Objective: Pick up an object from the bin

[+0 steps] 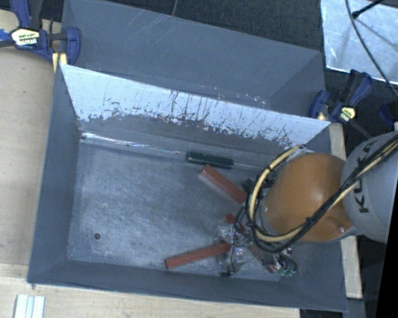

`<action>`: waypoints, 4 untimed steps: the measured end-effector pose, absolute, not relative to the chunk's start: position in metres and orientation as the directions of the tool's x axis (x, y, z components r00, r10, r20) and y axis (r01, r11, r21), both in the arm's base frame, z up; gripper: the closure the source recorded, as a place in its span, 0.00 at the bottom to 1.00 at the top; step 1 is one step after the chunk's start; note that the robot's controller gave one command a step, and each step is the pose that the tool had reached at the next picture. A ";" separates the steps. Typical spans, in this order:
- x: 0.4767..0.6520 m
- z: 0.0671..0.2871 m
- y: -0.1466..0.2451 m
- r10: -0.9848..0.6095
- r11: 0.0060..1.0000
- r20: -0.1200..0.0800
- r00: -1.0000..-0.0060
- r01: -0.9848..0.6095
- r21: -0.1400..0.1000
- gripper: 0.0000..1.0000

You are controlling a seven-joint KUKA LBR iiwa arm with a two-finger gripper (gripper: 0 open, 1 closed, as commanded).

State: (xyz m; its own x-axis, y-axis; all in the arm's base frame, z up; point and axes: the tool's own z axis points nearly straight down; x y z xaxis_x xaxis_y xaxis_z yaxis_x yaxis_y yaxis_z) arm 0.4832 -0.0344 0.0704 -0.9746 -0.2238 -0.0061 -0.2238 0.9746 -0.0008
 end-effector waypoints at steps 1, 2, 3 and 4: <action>0.524 0.071 -0.006 -0.620 0.784 -0.005 -0.784 -0.620 -0.002 1.00; 0.524 0.070 -0.006 -0.618 0.787 -0.003 -0.787 -0.618 -0.001 0.00; 0.524 0.071 -0.006 -0.617 0.787 -0.004 -0.787 -0.617 0.000 1.00; 0.531 0.280 -0.009 -0.560 0.828 -0.011 -0.828 -0.560 -0.007 1.00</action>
Offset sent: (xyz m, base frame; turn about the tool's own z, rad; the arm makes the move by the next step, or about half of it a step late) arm 0.0399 0.0284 -0.0001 -0.4451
